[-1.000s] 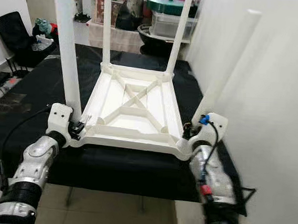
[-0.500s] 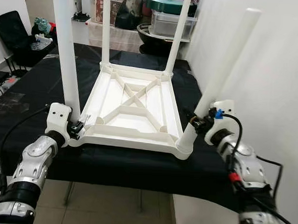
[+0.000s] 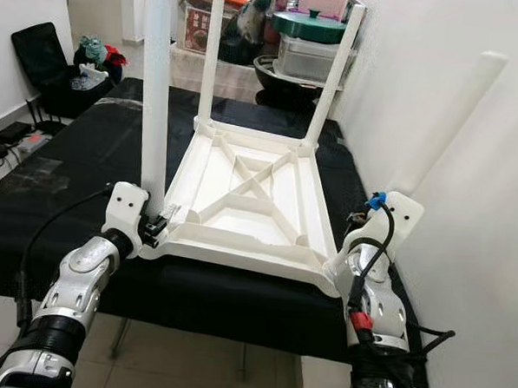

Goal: Building children table

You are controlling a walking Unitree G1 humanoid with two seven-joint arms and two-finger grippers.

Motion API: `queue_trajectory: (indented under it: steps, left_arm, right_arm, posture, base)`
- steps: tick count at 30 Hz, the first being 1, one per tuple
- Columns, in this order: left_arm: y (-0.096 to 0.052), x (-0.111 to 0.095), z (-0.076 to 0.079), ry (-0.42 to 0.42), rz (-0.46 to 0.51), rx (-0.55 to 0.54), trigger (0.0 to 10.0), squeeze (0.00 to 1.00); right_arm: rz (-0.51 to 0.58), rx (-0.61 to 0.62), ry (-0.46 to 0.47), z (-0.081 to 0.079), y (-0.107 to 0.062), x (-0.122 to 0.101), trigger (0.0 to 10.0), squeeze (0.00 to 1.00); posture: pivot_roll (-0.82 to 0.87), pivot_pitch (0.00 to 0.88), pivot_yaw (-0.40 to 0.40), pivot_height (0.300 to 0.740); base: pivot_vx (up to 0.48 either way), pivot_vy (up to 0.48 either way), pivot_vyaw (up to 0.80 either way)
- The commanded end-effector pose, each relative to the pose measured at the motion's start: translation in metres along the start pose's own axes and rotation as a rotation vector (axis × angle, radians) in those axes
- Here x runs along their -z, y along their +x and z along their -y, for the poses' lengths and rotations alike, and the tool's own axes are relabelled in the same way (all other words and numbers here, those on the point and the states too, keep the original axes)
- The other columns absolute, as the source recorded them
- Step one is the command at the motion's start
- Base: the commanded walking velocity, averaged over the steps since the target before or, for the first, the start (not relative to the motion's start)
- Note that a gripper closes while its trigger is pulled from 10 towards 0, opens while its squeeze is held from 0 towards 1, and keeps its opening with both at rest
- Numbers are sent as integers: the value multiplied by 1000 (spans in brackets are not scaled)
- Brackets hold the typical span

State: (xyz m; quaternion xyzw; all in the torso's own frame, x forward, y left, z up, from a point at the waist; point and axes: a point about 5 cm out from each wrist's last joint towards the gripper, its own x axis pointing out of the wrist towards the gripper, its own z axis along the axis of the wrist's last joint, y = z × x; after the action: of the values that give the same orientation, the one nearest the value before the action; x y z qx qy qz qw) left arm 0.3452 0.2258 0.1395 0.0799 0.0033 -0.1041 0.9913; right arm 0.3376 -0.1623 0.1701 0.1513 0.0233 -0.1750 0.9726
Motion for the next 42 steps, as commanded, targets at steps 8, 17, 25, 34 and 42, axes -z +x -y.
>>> queue_trajectory:
  steps: [8, 17, 25, 34, 42]
  left_arm:
    - [-9, 4, -26, 3, -25, -133, 10000, 0]
    - [-11, 3, -30, 5, -22, -145, 10000, 0]
    - [-13, 4, -32, 9, -21, -152, 10000, 0]
    - [-9, 4, -26, 7, -23, -133, 10000, 0]
    - [-7, 3, -24, 4, -20, -132, 10000, 0]
  right_arm:
    - [-29, -643, -97, 8, 9, -10, 10000, 0]
    - [-91, -878, -347, 26, 12, 1, 0, 0]
    - [-147, -531, -345, 44, 31, 18, 0, 0]
    - [-226, 384, -22, 67, 5, 56, 0, 0]
    - [-203, -130, 25, -19, -1, 46, 10000, 925]
  posture:
    - [80, 0, -112, 740]
    - [105, 0, -132, 740]
    - [110, 0, -124, 740]
    - [87, 0, -101, 740]
    - [84, 0, -114, 740]
  base:
    - [0, 0, 0]
    - [0, 0, 0]
    - [0, 0, 0]
    - [0, 0, 0]
    - [0, 0, 0]
